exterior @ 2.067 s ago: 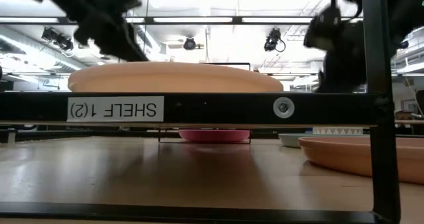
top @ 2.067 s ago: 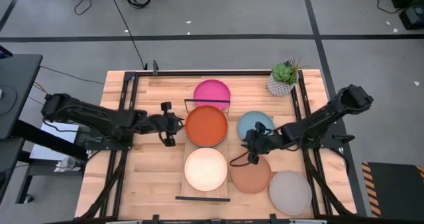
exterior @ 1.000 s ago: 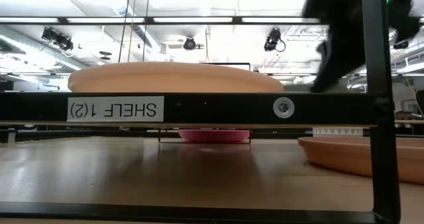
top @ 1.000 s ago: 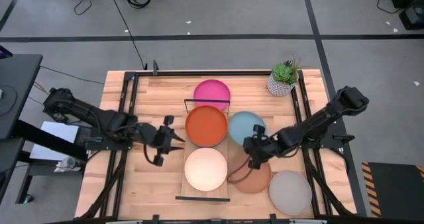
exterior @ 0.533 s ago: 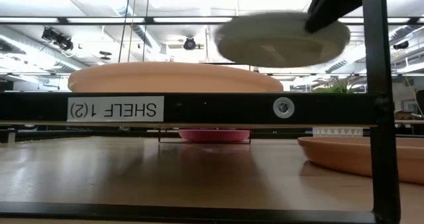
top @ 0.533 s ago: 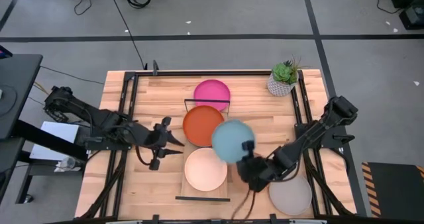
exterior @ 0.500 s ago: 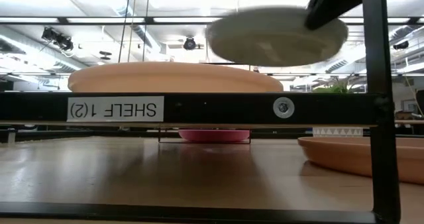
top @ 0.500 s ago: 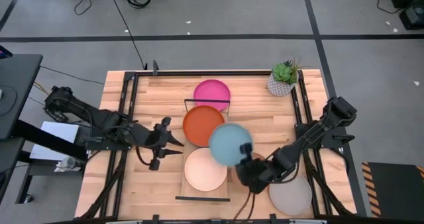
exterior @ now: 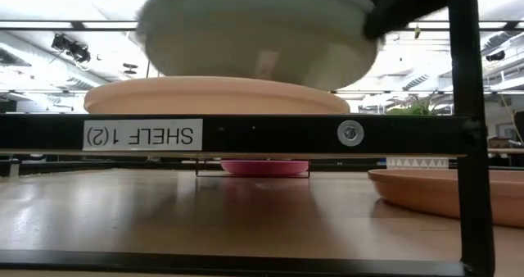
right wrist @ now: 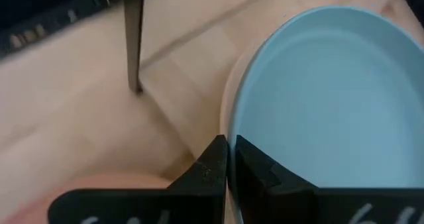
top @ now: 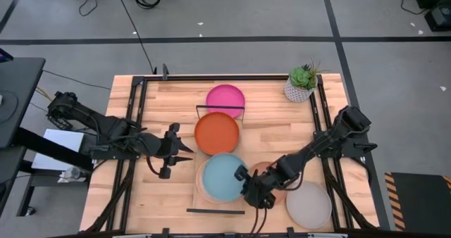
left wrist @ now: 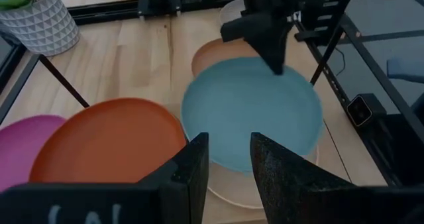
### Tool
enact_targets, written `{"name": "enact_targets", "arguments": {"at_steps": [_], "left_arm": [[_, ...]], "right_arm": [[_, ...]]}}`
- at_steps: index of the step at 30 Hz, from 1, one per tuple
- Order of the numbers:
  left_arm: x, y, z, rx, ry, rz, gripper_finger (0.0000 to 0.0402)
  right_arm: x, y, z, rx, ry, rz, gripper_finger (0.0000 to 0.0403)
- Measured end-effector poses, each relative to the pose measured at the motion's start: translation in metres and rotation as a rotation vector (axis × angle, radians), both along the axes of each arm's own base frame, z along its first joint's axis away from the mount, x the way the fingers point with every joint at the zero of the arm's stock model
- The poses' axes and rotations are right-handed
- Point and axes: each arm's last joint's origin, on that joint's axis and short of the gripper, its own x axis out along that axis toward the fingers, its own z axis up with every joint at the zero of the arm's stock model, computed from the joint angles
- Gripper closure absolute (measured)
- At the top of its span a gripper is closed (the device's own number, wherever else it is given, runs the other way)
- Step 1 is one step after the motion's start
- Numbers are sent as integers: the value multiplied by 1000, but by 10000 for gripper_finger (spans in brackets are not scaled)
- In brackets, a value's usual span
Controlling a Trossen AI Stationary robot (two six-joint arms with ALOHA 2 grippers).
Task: Place and stack plates onto a shelf
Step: Stack the light blue plate on top of the light brown plate
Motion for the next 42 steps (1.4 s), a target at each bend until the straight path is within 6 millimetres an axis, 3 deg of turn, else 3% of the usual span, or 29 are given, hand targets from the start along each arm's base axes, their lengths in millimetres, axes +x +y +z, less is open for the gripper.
{"name": "enact_targets", "arguments": {"at_steps": [6,12,16,20,26,35,42], "left_arm": [[0,0,0,2,5,0,283],[-1,1,-2,11,21,0,283],[-1,1,-9,23,47,0,283],[-2,1,-14,28,70,3,283],[-2,0,-19,-18,124,7,283],[10,-18,-85,59,263,-57,283],[18,-34,-113,31,55,-152,283]], "right_arm": [[11,-9,4,111,-19,-22,368],[15,-9,8,155,-56,-50,323],[7,-3,18,179,-71,-59,288],[-6,-3,20,168,-6,-202,269],[-17,-7,9,179,121,-412,263],[-33,-2,1,171,213,-539,265],[-40,3,4,130,163,-568,265]]}}
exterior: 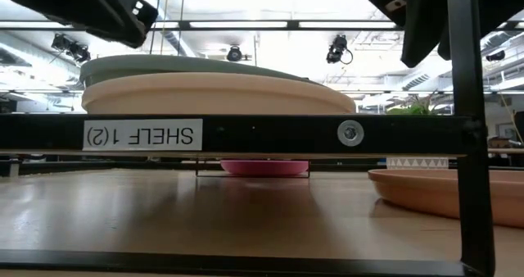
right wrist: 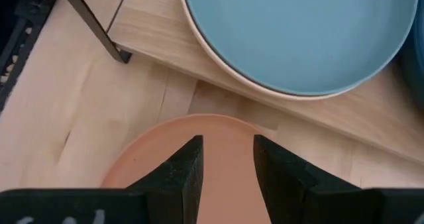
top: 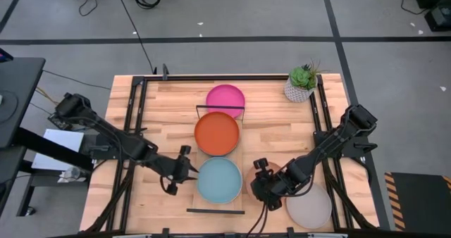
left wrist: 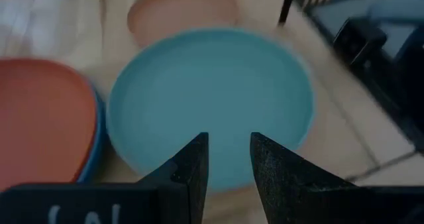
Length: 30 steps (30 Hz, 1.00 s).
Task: Place and stack plates onto a shelf
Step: Stack the light blue plate on top of the light brown plate, then stack the brown plate on top of the light blue plate
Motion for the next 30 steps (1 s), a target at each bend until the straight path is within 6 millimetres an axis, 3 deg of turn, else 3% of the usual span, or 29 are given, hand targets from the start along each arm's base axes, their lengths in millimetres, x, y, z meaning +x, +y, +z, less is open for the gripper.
{"name": "enact_targets", "arguments": {"at_steps": [5,11,19,30], "left_arm": [[-2,-2,-27,-13,36,14,283],[3,-5,-46,-13,73,28,283],[0,-4,-25,-39,16,-19,283],[-14,4,5,-91,-73,-22,283]], "right_arm": [[-1,0,0,-8,-3,-16,265],[-1,0,0,-9,-5,-18,265],[-4,-8,-2,-71,16,-93,265],[-12,-48,-38,-102,146,-349,243]]}}
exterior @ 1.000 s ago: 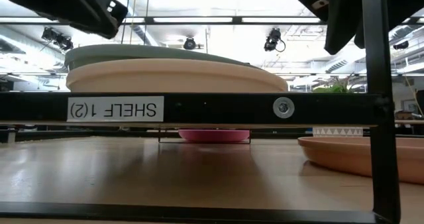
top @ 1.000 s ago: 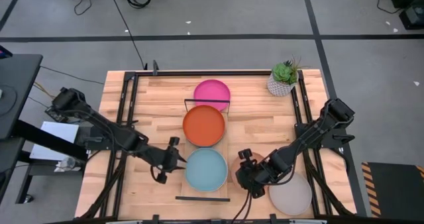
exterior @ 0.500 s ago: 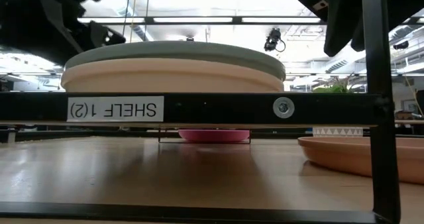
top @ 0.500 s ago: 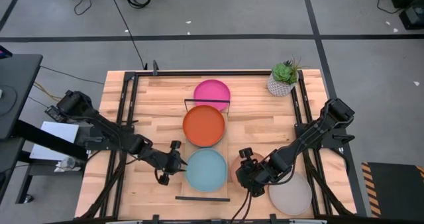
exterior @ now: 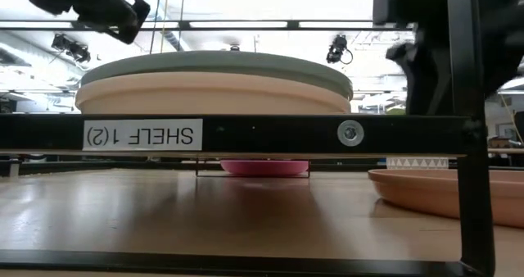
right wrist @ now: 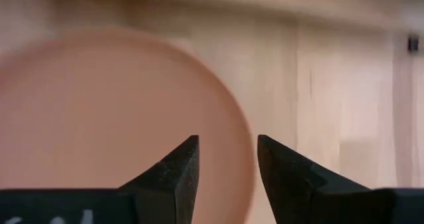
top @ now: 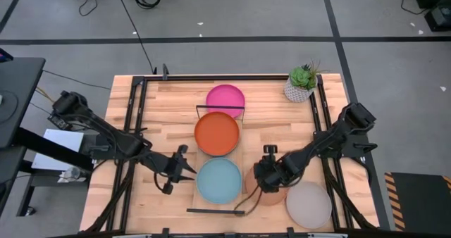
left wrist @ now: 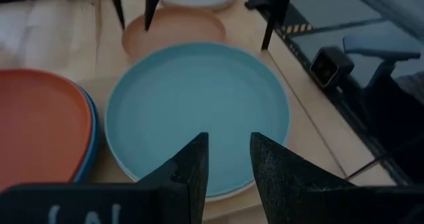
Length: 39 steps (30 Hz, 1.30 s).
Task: Place and stack plates onto a shelf
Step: Stack the brown plate on top of the light blue plate
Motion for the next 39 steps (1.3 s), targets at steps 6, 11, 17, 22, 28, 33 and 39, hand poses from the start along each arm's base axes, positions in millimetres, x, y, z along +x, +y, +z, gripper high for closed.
{"name": "enact_targets", "arguments": {"at_steps": [6,11,17,22,28,33,39], "left_arm": [[-1,1,3,-14,-8,10,283],[-2,2,1,-2,11,10,283],[-4,4,5,-8,1,11,283],[-10,7,16,-14,30,31,283],[-12,10,39,47,154,108,283],[-13,11,39,89,151,111,283],[-12,12,37,112,152,131,283]], "right_arm": [[-1,-31,-20,52,110,-83,247],[2,-50,-34,194,142,-84,257],[4,-58,-37,231,155,-82,316],[5,-66,-34,263,163,-85,388],[-1,-92,0,241,132,-159,378],[-11,-107,48,225,125,-228,389],[-14,-116,104,188,53,-316,389]]}}
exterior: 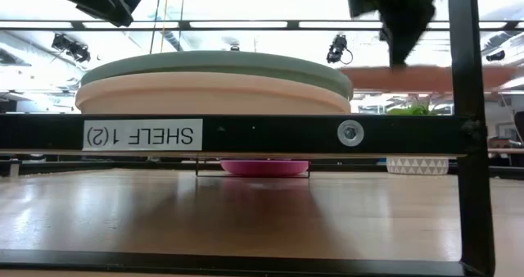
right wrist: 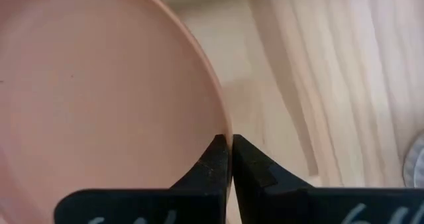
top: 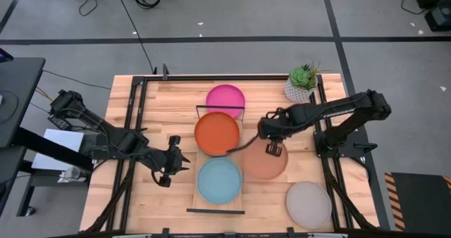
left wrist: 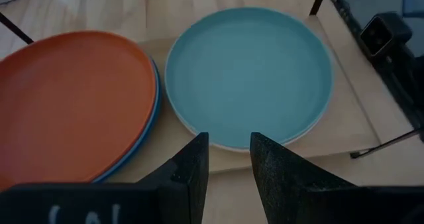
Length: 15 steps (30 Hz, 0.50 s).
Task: Place and stack plates onto a shelf
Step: Stack the brown plate on top of the light blue plate
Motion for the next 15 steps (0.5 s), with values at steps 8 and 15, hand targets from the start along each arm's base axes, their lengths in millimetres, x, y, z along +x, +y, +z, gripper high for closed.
{"name": "enact_targets", "arguments": {"at_steps": [8,15], "left_arm": [[-1,0,4,-2,20,-8,283],[-3,1,19,6,56,-5,283]], "right_arm": [[49,8,22,25,-244,113,389],[100,17,-9,100,-352,241,389]]}}
